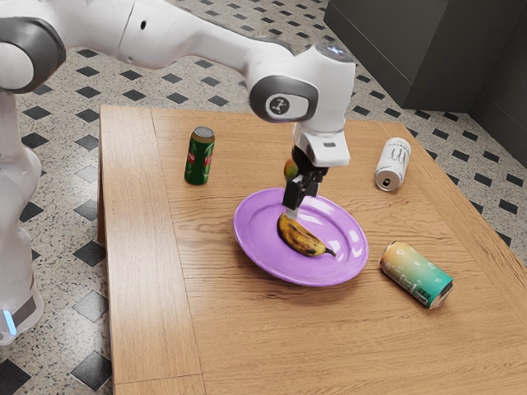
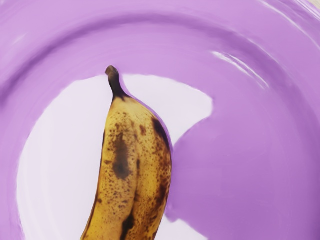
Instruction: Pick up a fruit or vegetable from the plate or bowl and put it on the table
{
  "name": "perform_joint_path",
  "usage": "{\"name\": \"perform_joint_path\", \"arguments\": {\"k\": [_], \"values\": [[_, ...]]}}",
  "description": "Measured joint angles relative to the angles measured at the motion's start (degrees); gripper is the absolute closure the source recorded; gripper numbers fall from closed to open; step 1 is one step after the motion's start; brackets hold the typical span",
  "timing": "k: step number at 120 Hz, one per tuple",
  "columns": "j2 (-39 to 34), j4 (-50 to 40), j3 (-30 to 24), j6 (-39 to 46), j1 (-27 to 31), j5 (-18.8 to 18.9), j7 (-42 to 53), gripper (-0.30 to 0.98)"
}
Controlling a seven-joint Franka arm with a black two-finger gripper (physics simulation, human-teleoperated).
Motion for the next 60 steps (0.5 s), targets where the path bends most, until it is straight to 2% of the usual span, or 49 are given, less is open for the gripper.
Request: {"name": "perform_joint_path", "arguments": {"k": [20, 60], "values": [[2.93, 0.11, 0.09, 1.72, 0.53, 0.08, 2.71, 0.0], [5.38, -1.23, 0.07, 4.59, -2.08, -0.28, 6.47, 0.0]]}}
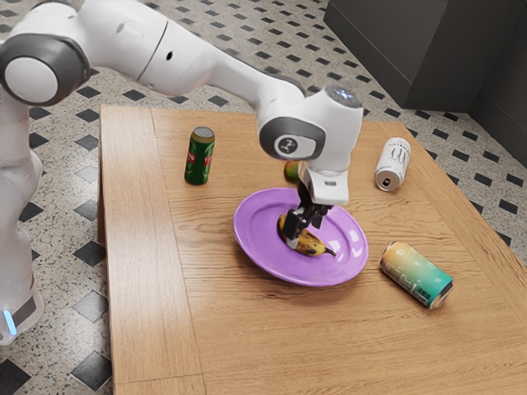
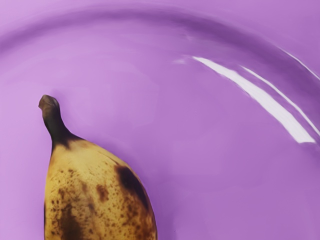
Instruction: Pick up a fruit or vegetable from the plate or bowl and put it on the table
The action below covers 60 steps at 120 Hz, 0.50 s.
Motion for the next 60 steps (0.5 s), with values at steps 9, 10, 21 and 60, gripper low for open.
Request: {"name": "perform_joint_path", "arguments": {"k": [9, 10, 21, 60], "values": [[0.38, -0.01, 0.0, 0.32, 0.44, 0.01, 0.6, 0.0], [0.4, -0.01, 0.0, 0.34, 0.5, 0.01, 0.67, 0.0], [0.47, 0.0, 0.07, 0.59, 1.03, 0.01, 1.3, 0.0], [1.81, -0.31, 1.72, 1.41, 1.17, -1.32, 3.35, 0.0]]}}
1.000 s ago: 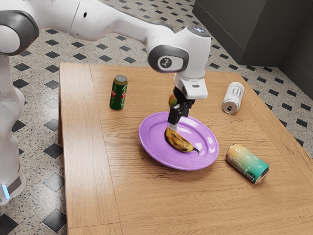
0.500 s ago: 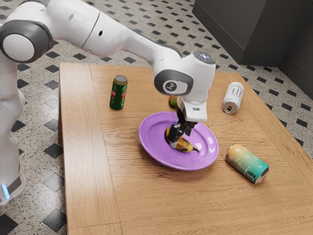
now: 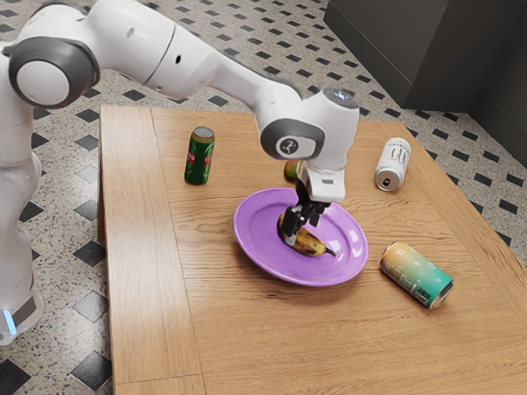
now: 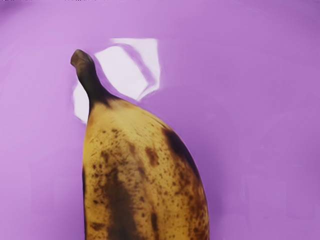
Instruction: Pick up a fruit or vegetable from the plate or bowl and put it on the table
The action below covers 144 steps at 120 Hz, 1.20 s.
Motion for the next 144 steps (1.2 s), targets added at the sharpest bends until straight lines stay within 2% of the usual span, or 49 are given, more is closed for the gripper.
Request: {"name": "perform_joint_path", "arguments": {"k": [65, 71, 92, 100, 114, 144], "values": [[2.57, -0.06, 0.92, 1.17, 0.13, -1.37, 2.25, 0.01], [2.67, -0.06, 0.92, 1.25, 0.52, -1.43, 2.4, 0.06], [3.11, -0.07, 0.92, 1.48, 0.93, -1.5, 3.06, 0.39], [3.2, -0.02, 0.93, 1.59, 0.93, -1.44, 3.26, 0.39], [1.9, 0.01, 0.92, 1.45, 0.78, -1.47, 3.64, 0.51], [-5.95, -2.69, 0.83, -0.17, -0.99, -1.42, 4.23, 0.54]]}}
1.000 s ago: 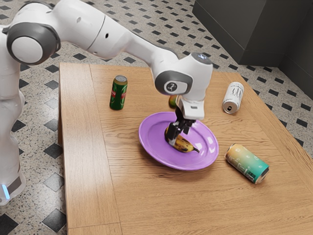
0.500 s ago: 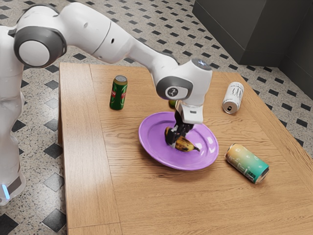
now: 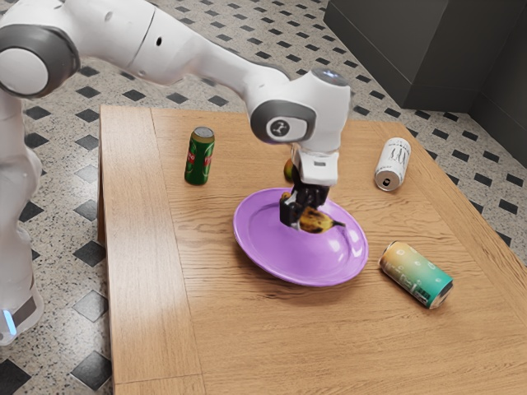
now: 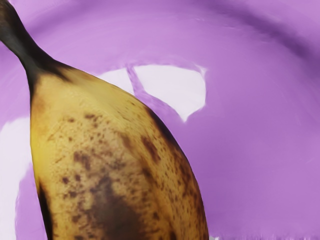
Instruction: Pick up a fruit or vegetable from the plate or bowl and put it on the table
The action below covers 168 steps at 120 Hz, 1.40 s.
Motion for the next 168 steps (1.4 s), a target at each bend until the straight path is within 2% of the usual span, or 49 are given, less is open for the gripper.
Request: {"name": "perform_joint_path", "arguments": {"k": [23, 48, 57, 90, 125, 151, 168], "values": [[-3.6, -1.71, 0.02, -0.72, -3.85, 0.01, 0.33, 0.54], [-4.4, -1.77, -0.02, -1.0, -16.23, -0.04, 0.57, 0.54], [-4.46, -1.7, -0.28, -1.05, -18.54, -0.04, 0.64, 0.53], [-4.02, -1.68, -0.51, -0.98, -16.86, 0.01, 0.85, 0.53], [-3.82, -1.85, -0.62, -0.83, -21.36, 0.04, 0.97, 0.54], [-3.74, -1.79, -0.66, -0.75, -22.36, 0.05, 1.02, 0.54], [-3.58, -1.82, -0.59, -0.74, -22.36, -0.16, 1.12, 0.21]]}}
